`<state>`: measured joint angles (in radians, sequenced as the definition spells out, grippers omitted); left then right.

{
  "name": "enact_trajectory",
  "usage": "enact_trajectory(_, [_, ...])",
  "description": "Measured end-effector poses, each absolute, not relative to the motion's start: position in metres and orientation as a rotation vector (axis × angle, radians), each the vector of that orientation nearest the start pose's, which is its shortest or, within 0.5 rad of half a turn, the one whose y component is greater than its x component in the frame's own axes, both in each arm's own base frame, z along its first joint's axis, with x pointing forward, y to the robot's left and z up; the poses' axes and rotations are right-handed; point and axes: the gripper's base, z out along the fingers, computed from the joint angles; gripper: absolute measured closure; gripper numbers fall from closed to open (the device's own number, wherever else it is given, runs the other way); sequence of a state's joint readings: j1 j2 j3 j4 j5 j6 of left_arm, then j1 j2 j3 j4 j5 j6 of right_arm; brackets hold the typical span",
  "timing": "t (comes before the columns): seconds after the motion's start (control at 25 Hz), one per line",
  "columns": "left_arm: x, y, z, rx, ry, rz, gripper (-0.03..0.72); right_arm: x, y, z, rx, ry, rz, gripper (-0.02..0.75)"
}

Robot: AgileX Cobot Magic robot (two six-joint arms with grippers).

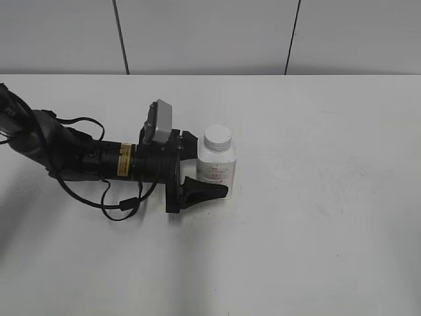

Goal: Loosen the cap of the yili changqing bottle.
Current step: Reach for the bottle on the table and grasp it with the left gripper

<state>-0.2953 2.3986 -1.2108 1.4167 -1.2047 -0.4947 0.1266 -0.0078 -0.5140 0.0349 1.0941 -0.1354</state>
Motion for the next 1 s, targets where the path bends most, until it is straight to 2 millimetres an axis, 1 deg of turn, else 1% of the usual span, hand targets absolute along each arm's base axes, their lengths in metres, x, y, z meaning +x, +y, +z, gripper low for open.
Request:
enact_trajectory(0.2, [0.3581,-0.2021,0.0475,1.376,1.396,-1.081,0.102,-0.0095,0.0016,0.2784,-0.271,2.038,0.036,0.153])
enact_trajectory(0.56, [0.357,-0.2028,0.045,1.385,1.403,-1.094,0.105,-0.0095,0.0016,0.2784,-0.271,2.038,0.036,0.153])
enact_trajectory(0.8, [0.3556,-0.2022,0.0433,1.405,1.403,-1.099,0.169,-0.0095,0.0016,0.2784,-0.271,2.038,0.036,0.153])
enact_trajectory(1.0, [0.3561,-0.202,0.0434,1.404,1.404,-1.096,0.193,-0.0095,0.0016,0.2784,-0.271,2.038,0.036,0.153])
